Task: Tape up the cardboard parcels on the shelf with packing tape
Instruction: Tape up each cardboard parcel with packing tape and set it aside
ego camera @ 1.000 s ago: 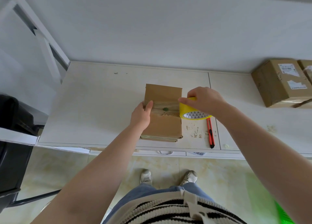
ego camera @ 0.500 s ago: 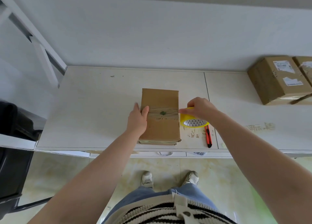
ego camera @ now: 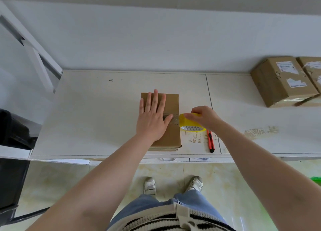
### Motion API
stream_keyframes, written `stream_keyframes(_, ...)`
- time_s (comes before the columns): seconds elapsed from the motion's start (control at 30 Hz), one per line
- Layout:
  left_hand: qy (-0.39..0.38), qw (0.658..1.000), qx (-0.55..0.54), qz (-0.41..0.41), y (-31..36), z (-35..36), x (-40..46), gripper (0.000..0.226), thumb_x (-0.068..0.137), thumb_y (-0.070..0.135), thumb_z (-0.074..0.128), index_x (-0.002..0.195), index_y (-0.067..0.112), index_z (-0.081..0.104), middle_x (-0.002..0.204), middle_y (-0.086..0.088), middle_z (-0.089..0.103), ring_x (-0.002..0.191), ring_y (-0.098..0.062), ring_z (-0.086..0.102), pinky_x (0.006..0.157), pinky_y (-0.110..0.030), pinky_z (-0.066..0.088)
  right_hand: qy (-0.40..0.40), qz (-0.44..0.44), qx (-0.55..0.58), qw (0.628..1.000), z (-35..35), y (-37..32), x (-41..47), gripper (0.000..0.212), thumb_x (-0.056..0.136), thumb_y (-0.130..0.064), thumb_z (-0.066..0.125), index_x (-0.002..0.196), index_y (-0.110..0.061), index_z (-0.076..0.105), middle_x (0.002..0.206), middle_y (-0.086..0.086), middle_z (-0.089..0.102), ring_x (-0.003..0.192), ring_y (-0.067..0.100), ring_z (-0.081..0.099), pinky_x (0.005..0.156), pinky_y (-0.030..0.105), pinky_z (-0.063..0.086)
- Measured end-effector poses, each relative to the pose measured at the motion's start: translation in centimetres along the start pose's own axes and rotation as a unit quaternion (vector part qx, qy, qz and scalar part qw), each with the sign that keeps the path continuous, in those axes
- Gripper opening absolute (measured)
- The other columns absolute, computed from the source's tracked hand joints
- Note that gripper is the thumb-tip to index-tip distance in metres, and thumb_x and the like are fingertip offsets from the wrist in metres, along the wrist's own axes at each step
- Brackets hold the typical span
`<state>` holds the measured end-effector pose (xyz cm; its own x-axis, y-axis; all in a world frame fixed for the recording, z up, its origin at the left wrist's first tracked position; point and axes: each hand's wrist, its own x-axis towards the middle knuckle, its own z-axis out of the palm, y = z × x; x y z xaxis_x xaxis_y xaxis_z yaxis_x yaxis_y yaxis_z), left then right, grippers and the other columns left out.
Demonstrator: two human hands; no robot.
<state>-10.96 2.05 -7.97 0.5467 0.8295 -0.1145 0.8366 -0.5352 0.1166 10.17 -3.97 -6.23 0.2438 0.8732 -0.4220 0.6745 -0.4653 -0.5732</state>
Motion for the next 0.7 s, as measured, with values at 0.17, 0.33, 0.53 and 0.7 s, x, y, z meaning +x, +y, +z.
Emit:
stream_keyframes(0.17, -0.004, 1.0, 0.006, -0.001, 0.0, -0.1, -0.1, 0.074, 0.099, 0.062, 0.012, 0.155, 0.024, -0.02, 0.161, -0.007, -0.028, 0.149, -0.026, -0.023, 0.122, -0.047, -0.011, 0.019, 0.006, -0.059, 0.998, 0.2, 0.1, 0.5, 0.054, 0.083, -0.064, 0.063, 0.089, -0.01, 0.07, 0.088, 0.006, 0.066, 0.085, 0.025, 0.063, 0.077, 0.039, 0.053)
stream_keyframes(0.33, -0.008, 1.0, 0.012, -0.014, 0.2, -0.3, 0.1, 0.076, 0.099, 0.062, 0.014, 0.153, 0.025, -0.025, 0.159, -0.012, -0.031, 0.148, -0.029, -0.024, 0.121, -0.049, -0.013, 0.017, 0.013, -0.08, 0.997, 0.0, -0.2, 1.3, 0.063, 0.078, -0.067, 0.064, 0.079, -0.004, 0.066, 0.068, 0.003, 0.053, 0.067, 0.02, 0.053, 0.062, 0.031, 0.042)
stream_keyframes(0.53, -0.015, 0.999, -0.033, 0.013, 2.2, -0.8, 0.7, 0.071, 0.103, 0.054, 0.017, 0.155, 0.021, -0.02, 0.16, -0.013, -0.029, 0.149, -0.03, -0.023, 0.122, -0.051, -0.007, 0.008, -0.006, -0.111, 0.994, 0.0, -0.1, 1.2, 0.061, 0.083, -0.068, 0.058, 0.087, -0.009, 0.069, 0.085, 0.01, 0.067, 0.076, 0.022, 0.061, 0.067, 0.032, 0.048)
stream_keyframes(0.7, -0.013, 1.0, -0.007, -0.022, 2.5, 0.2, 0.6, 0.077, 0.095, 0.067, 0.007, 0.153, 0.027, -0.023, 0.159, -0.011, -0.031, 0.148, -0.028, -0.025, 0.12, -0.052, -0.012, -0.009, -0.006, -0.113, 0.994, -0.4, 0.4, 0.8, 0.062, 0.085, -0.068, 0.054, 0.084, -0.007, 0.066, 0.076, 0.008, 0.061, 0.07, 0.019, 0.055, 0.06, 0.029, 0.04)
